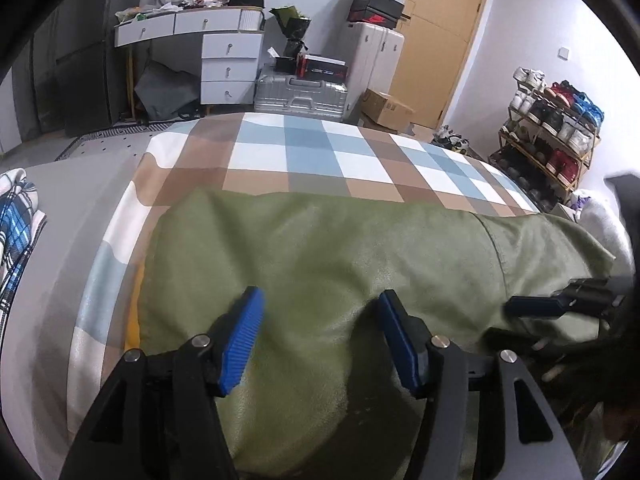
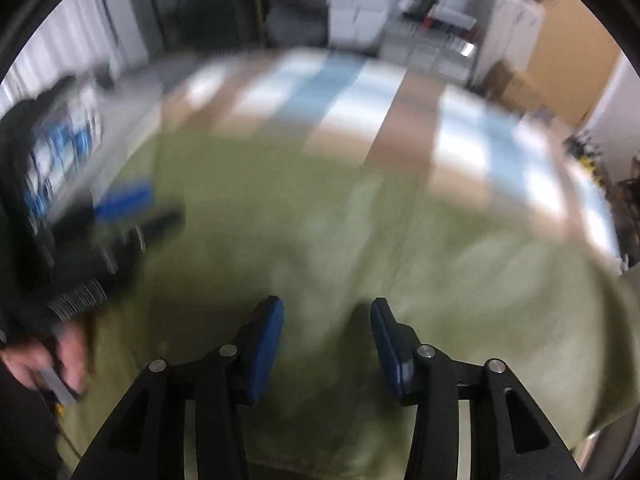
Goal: Fold large clothes
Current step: 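Press the folded green jacket flat with both open grippers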
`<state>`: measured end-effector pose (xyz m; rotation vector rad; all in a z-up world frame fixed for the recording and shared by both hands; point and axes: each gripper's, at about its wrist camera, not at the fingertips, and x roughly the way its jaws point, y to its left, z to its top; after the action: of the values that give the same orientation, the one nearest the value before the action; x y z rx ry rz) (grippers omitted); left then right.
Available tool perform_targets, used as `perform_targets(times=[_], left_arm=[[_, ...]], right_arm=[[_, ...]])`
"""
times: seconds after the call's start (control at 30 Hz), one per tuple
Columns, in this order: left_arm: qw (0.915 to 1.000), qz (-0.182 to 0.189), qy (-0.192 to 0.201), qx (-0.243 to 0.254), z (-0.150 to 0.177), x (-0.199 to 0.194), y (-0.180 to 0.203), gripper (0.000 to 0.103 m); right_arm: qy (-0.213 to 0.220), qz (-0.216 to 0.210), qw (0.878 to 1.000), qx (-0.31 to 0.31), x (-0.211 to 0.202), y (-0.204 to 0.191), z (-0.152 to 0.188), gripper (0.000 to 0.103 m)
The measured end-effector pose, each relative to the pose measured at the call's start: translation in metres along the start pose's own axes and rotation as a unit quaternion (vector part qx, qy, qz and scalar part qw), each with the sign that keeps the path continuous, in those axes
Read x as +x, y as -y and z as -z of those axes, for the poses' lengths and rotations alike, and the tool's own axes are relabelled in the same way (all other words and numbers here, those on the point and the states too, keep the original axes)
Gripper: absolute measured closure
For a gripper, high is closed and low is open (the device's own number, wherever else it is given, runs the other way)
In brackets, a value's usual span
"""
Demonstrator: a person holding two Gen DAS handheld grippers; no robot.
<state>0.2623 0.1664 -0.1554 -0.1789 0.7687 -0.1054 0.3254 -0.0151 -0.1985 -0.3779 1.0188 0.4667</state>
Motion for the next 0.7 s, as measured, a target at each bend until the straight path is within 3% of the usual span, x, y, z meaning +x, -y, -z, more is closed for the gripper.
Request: perform_targets(times=[0.03,0.13,0.2,0.23,0.33,0.4,0.43,0.53,0.63,0.7], left_arm=[[1.0,-0.001,0.0,0.002,0.0,0.0,0.001,0.046],[1.0,0.001,-0.001,0.003,0.0,0.0,0.001,0.044],[1.0,0.004,0.0,0.001,0.001,0.0,0.0,0.044],[1.0,0.004,0.0,0.002,0.001,0.0,0.001,0.044],[1.0,-0.001,-0.001,0.005,0.001,0.001,0.003,0.043],[0.9999,-0.005,-0.001,0.009,0.002,0.001,0.004,0.043],[0.9999,-0.006,-0.002,0.01,0.002,0.001,0.005,0.043],[0.9999,-0.01,-0.004,0.012,0.002,0.001,0.005,0.043],[0.9999,-0.009,-0.003,0.011,0.003,0.001,0.005,0.041],[0.9999,-0.01,-0.004,0.011,0.003,0.001,0.005,0.041]], right_arm=[[0.011,0.013,1.0,-0.012,-0.001,-0.005,0.002,0.061],[-0.004,-0.015,0.999,0.033,-0.009,0.009,-0.001,0.062],[0.026,-0.022,0.998,0.044,-0.029,0.019,-0.001,0.068],[0.042,-0.024,0.998,0.051,-0.038,0.024,0.001,0.064],[0.043,-0.066,0.995,0.053,-0.038,0.017,0.0,0.064],[0.032,-0.041,0.998,0.038,-0.023,-0.005,-0.002,0.064],[0.006,-0.019,0.999,0.04,-0.006,-0.017,-0.002,0.067],[0.017,-0.003,0.999,0.045,-0.006,-0.024,-0.001,0.066],[-0.017,-0.056,0.996,0.062,-0.019,0.004,0.003,0.069],[0.001,-0.022,0.997,0.071,-0.039,0.035,0.009,0.068]])
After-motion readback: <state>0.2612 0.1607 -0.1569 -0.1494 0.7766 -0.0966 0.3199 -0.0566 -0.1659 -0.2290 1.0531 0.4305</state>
